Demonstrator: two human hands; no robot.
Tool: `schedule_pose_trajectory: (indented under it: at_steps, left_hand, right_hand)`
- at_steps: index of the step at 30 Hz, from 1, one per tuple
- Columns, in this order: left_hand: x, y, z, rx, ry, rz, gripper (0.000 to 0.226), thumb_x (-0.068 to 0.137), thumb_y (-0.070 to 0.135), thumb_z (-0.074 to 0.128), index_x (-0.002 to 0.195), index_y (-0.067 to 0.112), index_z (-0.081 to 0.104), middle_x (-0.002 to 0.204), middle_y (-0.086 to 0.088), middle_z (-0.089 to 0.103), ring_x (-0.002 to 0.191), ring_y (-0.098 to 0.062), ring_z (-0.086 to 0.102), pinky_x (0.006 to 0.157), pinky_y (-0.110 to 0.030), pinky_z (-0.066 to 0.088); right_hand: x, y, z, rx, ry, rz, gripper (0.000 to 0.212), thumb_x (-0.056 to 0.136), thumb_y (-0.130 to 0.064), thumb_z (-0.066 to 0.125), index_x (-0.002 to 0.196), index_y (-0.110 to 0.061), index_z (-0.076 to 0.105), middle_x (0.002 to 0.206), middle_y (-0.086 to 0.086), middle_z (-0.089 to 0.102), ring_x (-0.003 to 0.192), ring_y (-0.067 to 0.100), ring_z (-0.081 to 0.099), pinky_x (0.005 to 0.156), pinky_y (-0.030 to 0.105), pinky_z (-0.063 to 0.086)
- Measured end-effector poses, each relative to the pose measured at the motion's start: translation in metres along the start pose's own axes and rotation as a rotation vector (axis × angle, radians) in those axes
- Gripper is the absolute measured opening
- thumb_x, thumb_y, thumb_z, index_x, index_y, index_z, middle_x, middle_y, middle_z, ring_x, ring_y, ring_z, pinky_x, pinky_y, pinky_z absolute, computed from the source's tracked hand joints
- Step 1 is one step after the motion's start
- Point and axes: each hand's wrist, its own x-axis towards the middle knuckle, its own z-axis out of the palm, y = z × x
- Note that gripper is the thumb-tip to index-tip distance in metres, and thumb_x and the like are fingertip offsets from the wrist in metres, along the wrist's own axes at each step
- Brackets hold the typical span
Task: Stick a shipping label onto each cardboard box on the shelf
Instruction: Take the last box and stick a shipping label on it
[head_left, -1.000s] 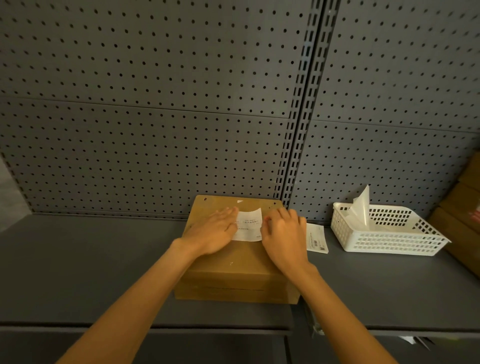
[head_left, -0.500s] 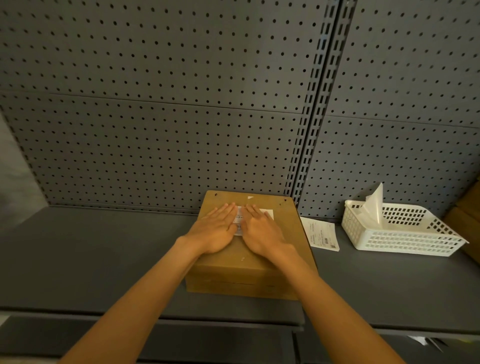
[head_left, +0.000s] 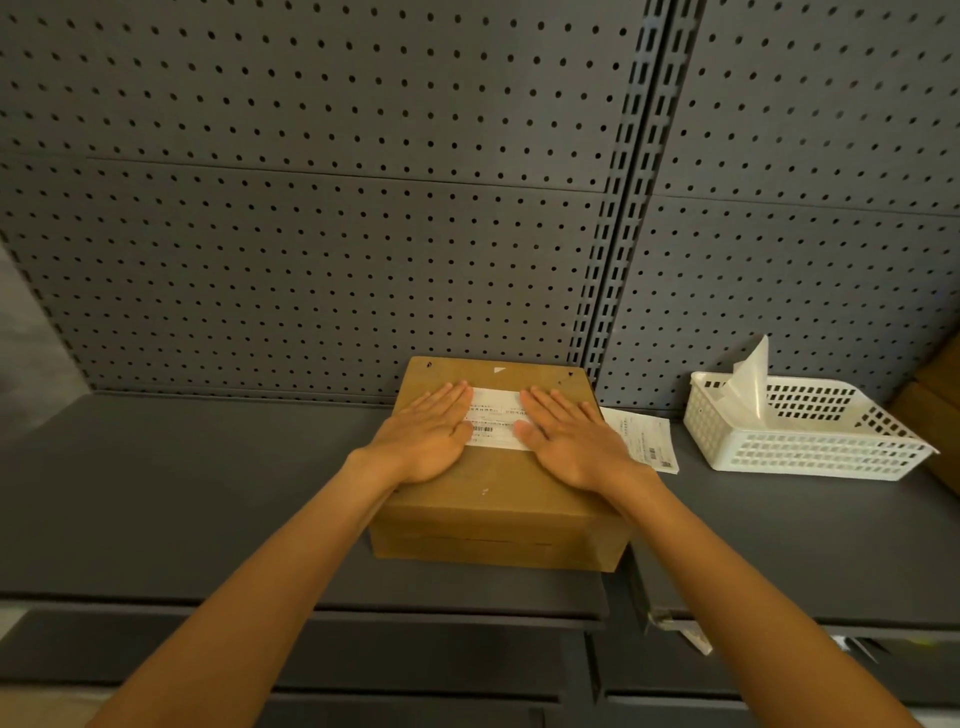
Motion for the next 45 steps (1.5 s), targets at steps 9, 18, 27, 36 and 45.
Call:
schedule_pose_trajectory:
  at_steps: [9, 18, 27, 36, 45]
  left_hand:
    - [0.001, 0.002, -0.003, -0.007, -0.003, -0.001, 0.054, 0.103, 0.034, 0.012, 0.151, 0.016, -0.005, 0.159, 0.002, -0.009, 0.145, -0.008, -0.008, 0.114, -0.023, -0.007]
    - [0.025, 0.041, -0.001, 0.077, 0.027, 0.089, 0.054, 0.103, 0.036, 0.013, 0.152, 0.017, -0.001, 0.160, 0.002, -0.005, 0.146, -0.010, -0.003, 0.115, -0.025, -0.004]
    - [0.022, -0.022, -0.007, -0.012, 0.022, -0.002, 0.050, 0.104, 0.033, 0.011, 0.152, 0.022, -0.001, 0.159, 0.007, -0.006, 0.145, -0.006, -0.006, 0.114, -0.024, -0.006]
    - [0.019, -0.027, -0.001, -0.024, 0.059, -0.032, 0.051, 0.103, 0.035, 0.010, 0.151, 0.023, -0.002, 0.159, 0.008, -0.007, 0.145, -0.005, -0.008, 0.115, -0.026, -0.007]
    - [0.019, -0.027, -0.002, -0.022, 0.049, -0.029, 0.052, 0.103, 0.036, 0.011, 0.151, 0.023, -0.003, 0.159, 0.008, -0.008, 0.145, -0.005, -0.008, 0.114, -0.025, -0.008]
  right_hand:
    - [-0.009, 0.015, 0.002, 0.083, 0.051, 0.048, 0.060, 0.098, -0.058, 0.011, 0.152, -0.033, 0.003, 0.160, -0.013, -0.003, 0.146, 0.007, -0.008, 0.120, 0.038, -0.004]
    - [-0.009, 0.015, 0.003, 0.061, 0.074, 0.027, 0.061, 0.099, -0.055, 0.010, 0.153, -0.028, 0.002, 0.160, -0.009, -0.003, 0.146, 0.007, -0.007, 0.118, 0.031, -0.006]
    - [-0.009, 0.017, 0.003, 0.041, 0.069, 0.019, 0.061, 0.098, -0.056, 0.010, 0.152, -0.030, 0.001, 0.160, -0.010, -0.003, 0.147, 0.008, -0.007, 0.117, 0.031, -0.005]
    - [0.002, -0.012, -0.010, -0.063, 0.080, 0.021, 0.060, 0.102, -0.047, 0.013, 0.153, -0.018, 0.002, 0.161, -0.001, -0.002, 0.148, 0.014, -0.006, 0.117, 0.035, -0.008]
    - [0.010, -0.007, -0.004, -0.010, -0.034, -0.088, 0.064, 0.098, -0.056, 0.010, 0.152, -0.025, -0.004, 0.160, -0.006, -0.007, 0.146, 0.008, -0.007, 0.119, 0.033, -0.006]
